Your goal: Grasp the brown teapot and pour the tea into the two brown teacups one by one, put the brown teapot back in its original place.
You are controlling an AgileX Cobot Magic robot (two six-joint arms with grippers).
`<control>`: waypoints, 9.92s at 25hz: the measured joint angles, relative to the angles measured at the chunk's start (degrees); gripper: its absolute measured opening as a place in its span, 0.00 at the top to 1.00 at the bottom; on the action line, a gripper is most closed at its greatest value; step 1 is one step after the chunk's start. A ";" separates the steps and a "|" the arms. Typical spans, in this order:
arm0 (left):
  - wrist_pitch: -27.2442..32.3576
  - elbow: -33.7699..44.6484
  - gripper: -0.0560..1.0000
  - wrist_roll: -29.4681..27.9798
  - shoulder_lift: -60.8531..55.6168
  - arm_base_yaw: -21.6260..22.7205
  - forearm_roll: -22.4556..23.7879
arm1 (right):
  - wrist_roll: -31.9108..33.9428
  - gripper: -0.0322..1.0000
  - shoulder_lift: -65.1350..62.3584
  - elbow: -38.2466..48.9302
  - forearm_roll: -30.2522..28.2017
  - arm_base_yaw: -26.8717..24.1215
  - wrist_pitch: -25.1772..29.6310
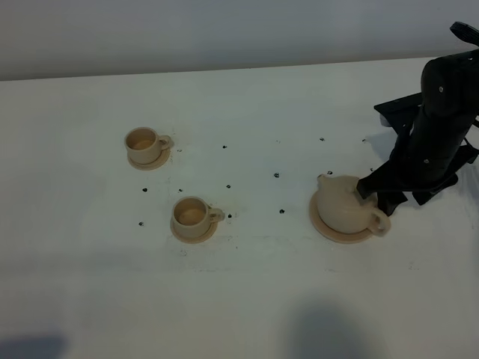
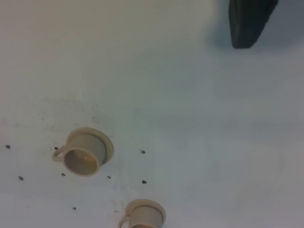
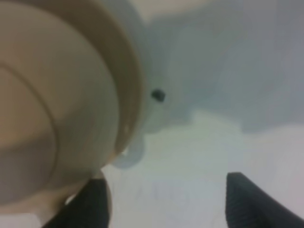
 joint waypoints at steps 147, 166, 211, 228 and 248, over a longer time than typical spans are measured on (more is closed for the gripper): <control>0.00 0.00 0.43 0.00 0.00 0.00 0.00 | -6.29 0.86 -3.59 -11.59 -11.47 23.24 5.51; 0.06 0.00 0.43 0.00 0.00 0.00 0.12 | -6.64 0.86 2.82 -16.62 -20.83 30.37 6.09; 0.06 0.00 0.43 0.00 0.00 0.00 0.16 | -6.93 0.86 7.88 -18.09 -37.38 36.83 4.71; 0.06 0.00 0.43 0.00 0.00 0.00 0.16 | -6.38 0.86 10.16 -18.36 -45.73 40.88 4.86; 0.06 0.00 0.43 0.00 0.00 0.00 0.16 | -5.68 0.86 10.56 -18.36 -51.19 42.36 7.48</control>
